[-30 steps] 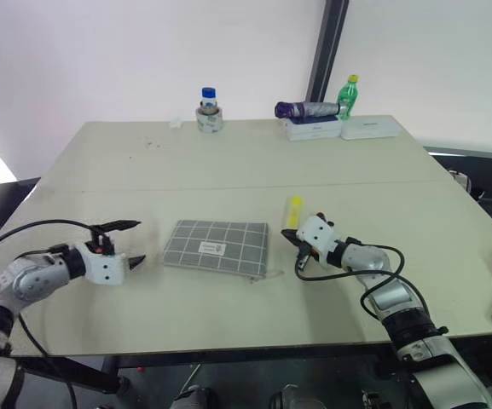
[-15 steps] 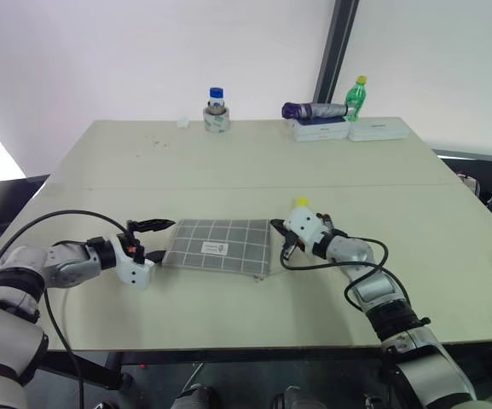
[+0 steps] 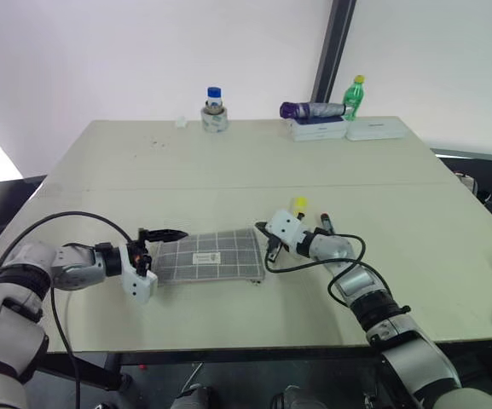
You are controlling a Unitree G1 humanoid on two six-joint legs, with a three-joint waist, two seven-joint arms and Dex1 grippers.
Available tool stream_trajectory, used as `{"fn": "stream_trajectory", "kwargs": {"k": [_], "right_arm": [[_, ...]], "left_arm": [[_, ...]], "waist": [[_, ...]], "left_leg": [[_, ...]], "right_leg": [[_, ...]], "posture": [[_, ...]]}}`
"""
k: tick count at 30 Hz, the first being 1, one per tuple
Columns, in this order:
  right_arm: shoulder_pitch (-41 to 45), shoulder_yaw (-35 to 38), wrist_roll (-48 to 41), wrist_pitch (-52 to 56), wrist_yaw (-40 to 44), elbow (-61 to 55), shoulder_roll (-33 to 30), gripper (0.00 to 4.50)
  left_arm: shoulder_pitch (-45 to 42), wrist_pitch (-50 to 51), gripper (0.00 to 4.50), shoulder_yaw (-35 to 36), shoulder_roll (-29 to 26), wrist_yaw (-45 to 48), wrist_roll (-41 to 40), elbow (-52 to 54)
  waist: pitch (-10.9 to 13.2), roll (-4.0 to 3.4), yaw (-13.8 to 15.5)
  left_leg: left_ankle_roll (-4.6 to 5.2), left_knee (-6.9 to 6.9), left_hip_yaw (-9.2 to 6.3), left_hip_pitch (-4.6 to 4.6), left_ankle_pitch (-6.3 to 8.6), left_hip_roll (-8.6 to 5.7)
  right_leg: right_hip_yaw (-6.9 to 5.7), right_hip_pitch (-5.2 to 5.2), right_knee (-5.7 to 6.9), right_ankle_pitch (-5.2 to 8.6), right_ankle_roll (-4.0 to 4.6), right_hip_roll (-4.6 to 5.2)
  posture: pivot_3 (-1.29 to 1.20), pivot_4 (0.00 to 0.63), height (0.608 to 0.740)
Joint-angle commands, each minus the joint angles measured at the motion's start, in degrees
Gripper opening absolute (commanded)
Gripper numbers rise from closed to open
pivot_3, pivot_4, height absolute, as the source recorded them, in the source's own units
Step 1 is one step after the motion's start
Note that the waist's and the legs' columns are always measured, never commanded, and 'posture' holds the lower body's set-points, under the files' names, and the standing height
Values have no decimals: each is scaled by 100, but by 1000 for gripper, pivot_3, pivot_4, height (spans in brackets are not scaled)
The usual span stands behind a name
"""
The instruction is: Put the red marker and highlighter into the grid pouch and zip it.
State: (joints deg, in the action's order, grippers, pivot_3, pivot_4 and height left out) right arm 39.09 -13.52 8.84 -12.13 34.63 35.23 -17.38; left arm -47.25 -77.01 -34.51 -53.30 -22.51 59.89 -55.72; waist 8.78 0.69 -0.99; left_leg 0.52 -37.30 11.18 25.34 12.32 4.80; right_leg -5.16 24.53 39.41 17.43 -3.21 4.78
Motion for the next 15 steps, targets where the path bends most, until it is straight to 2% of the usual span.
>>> {"fn": "stream_trajectory", "kwargs": {"k": [1, 9, 15], "right_arm": [[167, 57, 20, -167, -19, -66, -69, 21], [-72, 236, -114, 21, 170, -589, -543, 21], [-384, 255, -214, 220, 356, -1041, -750, 21]], "left_arm": [[323, -150, 4500, 109, -242, 88, -172, 230], [1135, -189, 4500, 540, -565, 489, -840, 792], [1518, -124, 4500, 760, -529, 826, -1069, 1132]], "waist": [[0, 0, -24], [1, -1, -15], [0, -1, -1]], "left_leg": [[0, 1, 1, 0, 0, 1], [-2, 3, 1, -1, -1, 6], [-2, 3, 0, -1, -1, 6]], "right_leg": [[1, 2, 0, 0, 0, 0], [7, 6, 2, 0, 0, -1], [9, 5, 2, 0, 0, 0]], "posture": [[0, 150, 738], [0, 150, 738], [0, 150, 738]]}}
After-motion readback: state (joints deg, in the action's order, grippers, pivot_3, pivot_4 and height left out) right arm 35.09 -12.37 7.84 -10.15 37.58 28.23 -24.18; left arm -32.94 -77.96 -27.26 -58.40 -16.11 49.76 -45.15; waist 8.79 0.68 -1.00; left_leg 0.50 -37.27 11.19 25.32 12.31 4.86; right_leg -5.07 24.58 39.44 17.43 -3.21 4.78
